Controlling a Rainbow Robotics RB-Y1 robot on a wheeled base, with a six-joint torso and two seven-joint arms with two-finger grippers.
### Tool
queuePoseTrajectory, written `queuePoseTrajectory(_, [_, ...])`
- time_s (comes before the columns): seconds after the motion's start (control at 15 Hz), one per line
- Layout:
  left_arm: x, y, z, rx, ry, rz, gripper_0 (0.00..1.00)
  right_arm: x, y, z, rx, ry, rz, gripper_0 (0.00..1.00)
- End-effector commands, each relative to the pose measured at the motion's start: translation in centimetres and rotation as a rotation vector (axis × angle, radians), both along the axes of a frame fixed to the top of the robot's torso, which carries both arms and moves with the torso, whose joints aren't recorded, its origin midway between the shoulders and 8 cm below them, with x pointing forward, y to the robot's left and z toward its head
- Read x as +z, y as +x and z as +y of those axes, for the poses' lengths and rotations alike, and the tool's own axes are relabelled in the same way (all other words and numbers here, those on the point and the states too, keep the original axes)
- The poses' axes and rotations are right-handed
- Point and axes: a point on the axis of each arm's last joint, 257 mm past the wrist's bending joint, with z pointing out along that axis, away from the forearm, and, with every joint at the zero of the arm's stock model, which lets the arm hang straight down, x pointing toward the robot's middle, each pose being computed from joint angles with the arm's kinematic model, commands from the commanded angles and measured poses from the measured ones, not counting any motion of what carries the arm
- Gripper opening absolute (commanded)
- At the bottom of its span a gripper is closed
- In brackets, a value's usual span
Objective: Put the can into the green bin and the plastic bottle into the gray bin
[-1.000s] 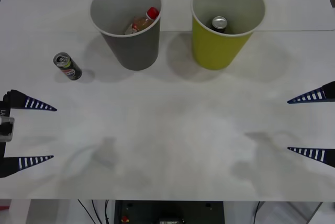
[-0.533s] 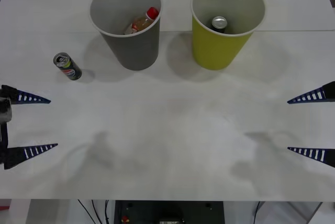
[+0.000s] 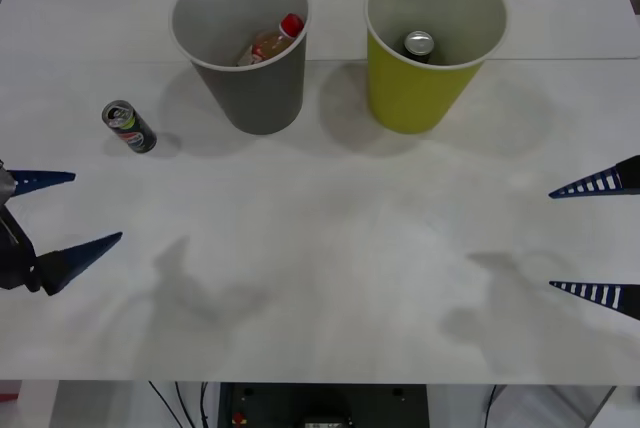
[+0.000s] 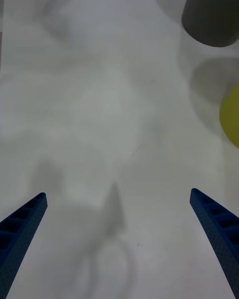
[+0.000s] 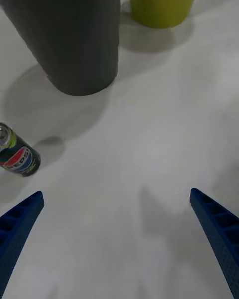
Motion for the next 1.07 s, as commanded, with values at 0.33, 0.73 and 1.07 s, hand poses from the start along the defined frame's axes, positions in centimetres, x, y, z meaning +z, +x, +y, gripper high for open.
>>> queuePoseTrajectory(0.33, [-1.2,1.5,-0.5,0.211,-0.143,-0.080,1.00,0.0,0.0,0.0,0.000,0.000,0.000,1.00])
queuePoseTrajectory(0.73, [-2.7,4.9,2.4,0.347,-0.311,-0.192,1.00,0.0,0.0,0.0,0.000,0.000,0.000,1.00])
queuePoseTrajectory(1.07, [-4.9,8.2,5.1,0.410,-0.323,-0.299,1.00,0.0,0.0,0.0,0.000,0.000,0.000,1.00])
